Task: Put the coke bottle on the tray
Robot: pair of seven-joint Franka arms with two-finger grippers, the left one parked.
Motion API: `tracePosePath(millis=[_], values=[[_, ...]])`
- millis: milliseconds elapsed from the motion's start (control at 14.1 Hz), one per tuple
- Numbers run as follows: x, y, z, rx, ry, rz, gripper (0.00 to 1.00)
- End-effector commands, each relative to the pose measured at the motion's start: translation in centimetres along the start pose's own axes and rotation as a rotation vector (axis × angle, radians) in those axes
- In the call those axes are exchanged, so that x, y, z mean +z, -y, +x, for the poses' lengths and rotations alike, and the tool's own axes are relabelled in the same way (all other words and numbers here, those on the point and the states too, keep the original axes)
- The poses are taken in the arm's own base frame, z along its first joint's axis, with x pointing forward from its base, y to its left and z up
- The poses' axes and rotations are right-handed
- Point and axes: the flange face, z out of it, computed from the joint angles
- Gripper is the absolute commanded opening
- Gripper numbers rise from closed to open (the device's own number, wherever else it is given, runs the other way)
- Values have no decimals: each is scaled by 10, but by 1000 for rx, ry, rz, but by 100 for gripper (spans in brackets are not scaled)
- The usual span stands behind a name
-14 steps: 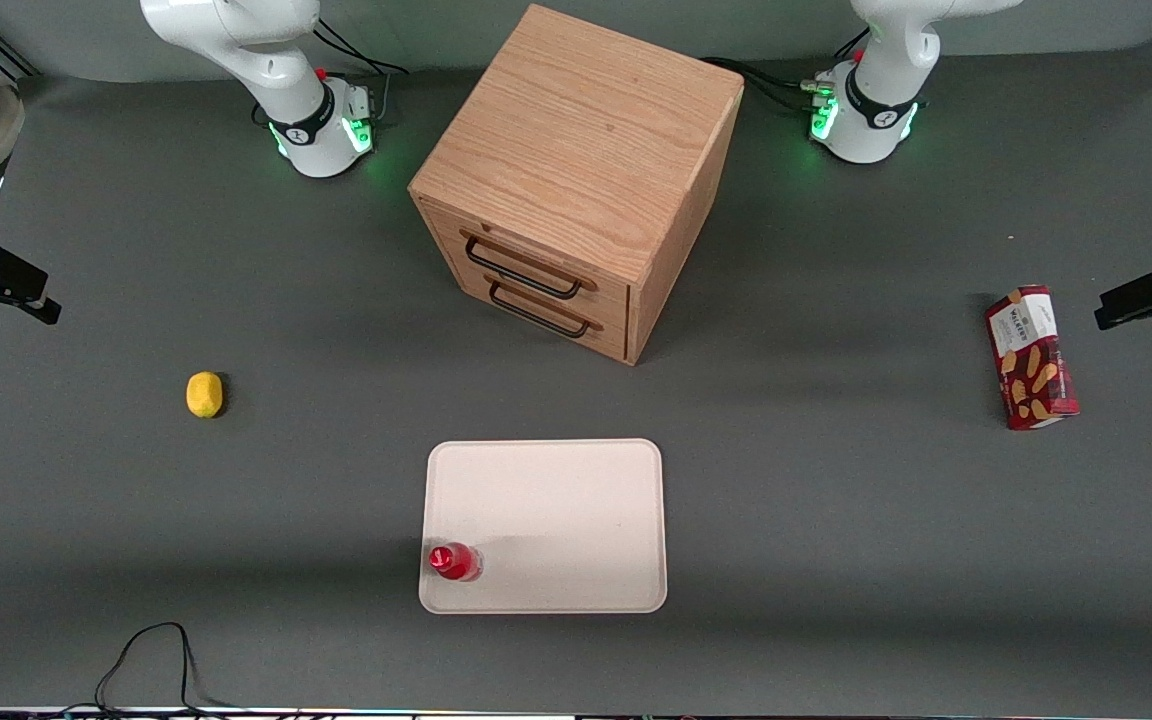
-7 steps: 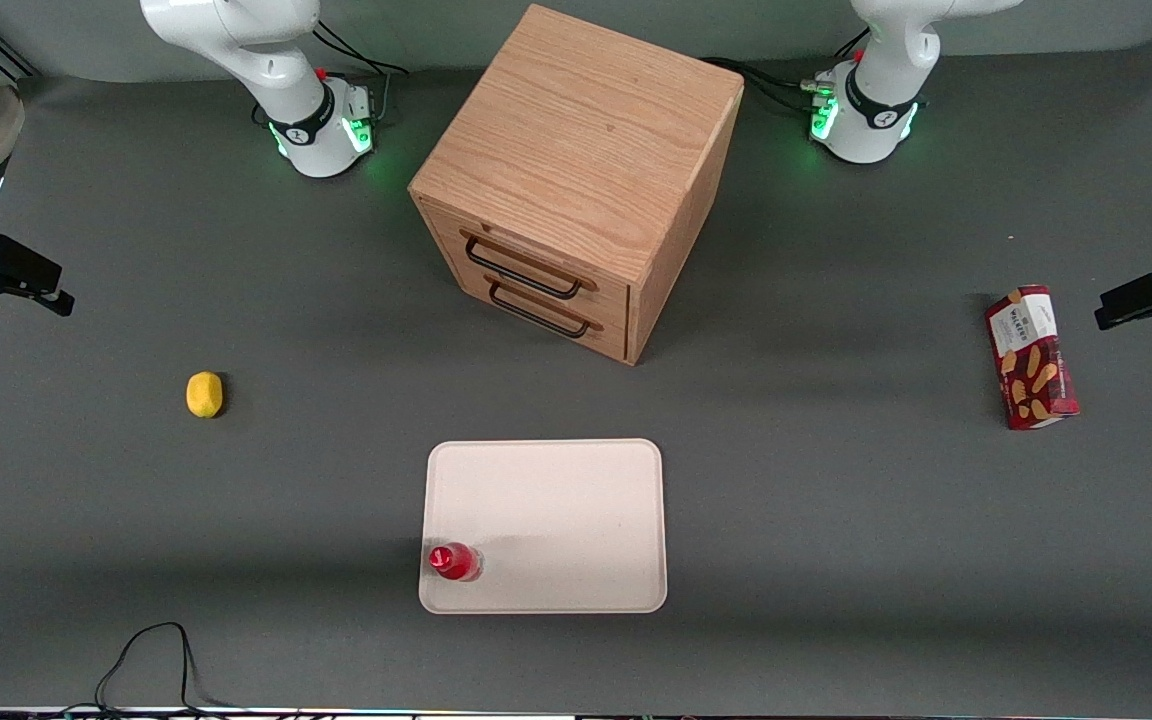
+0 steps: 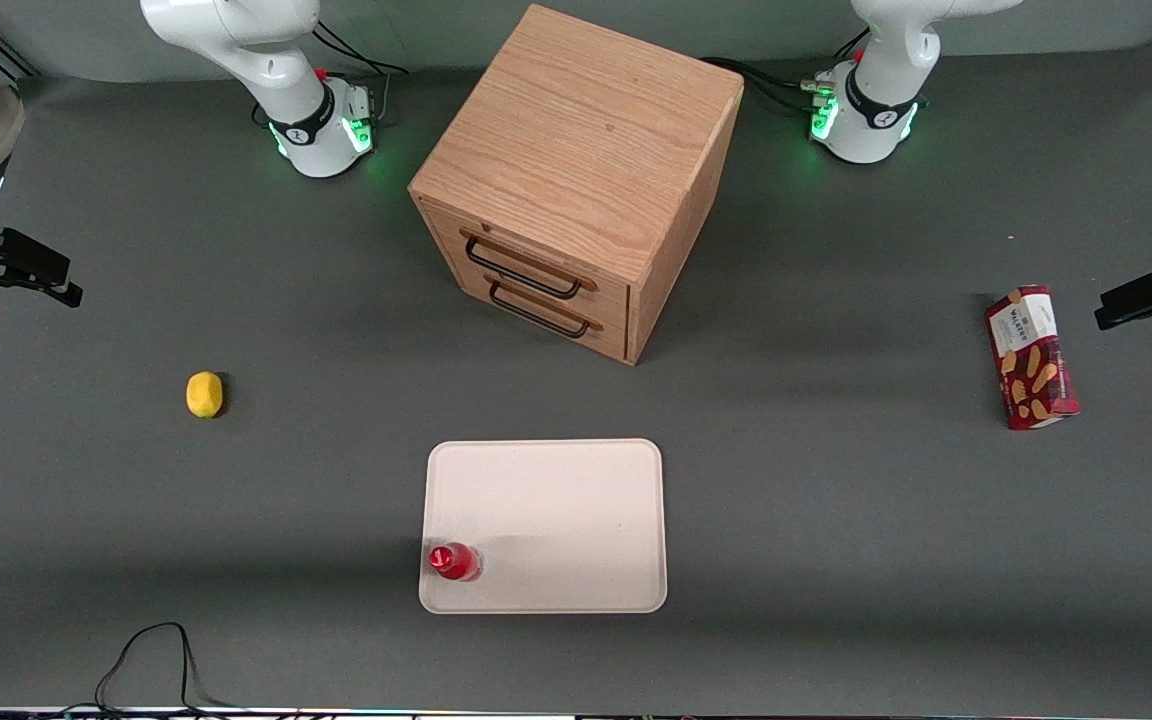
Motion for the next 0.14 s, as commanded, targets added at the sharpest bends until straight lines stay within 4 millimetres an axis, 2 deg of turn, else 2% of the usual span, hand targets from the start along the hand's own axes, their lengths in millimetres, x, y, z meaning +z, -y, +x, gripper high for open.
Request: tracePosePath(millis=[0,71], values=[[-8,1,-9,-22,-4,-14,100],[-9,1,-9,-23,-5,-15,100]])
